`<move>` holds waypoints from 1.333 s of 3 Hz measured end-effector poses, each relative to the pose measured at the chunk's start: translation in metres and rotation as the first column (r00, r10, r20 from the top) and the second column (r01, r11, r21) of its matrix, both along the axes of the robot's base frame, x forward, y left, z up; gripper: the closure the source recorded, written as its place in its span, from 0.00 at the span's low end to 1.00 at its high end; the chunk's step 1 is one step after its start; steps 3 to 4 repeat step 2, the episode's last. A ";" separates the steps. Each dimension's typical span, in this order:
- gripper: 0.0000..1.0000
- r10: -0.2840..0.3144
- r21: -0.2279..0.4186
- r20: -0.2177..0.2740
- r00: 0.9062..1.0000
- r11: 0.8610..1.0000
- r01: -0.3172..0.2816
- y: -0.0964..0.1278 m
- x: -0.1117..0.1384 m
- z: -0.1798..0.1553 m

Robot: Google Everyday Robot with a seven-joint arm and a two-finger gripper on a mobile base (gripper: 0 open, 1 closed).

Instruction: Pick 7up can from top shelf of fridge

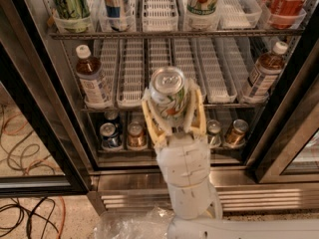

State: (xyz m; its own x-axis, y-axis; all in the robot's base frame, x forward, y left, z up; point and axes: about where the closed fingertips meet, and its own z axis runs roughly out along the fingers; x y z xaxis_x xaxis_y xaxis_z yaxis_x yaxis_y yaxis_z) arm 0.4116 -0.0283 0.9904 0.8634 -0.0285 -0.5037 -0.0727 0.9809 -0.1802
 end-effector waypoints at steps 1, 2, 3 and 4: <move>1.00 0.016 -0.014 -0.047 0.999 1.000 -0.017 0.010 -0.020 -0.031; 1.00 0.034 -0.044 -0.066 0.997 0.998 -0.037 0.019 -0.021 -0.037; 1.00 0.034 -0.044 -0.066 0.997 0.998 -0.037 0.019 -0.021 -0.037; 1.00 0.034 -0.044 -0.066 0.997 0.998 -0.037 0.019 -0.021 -0.037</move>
Offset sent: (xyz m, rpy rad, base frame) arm -0.0185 0.0090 -0.0273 -0.0127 0.0406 0.0146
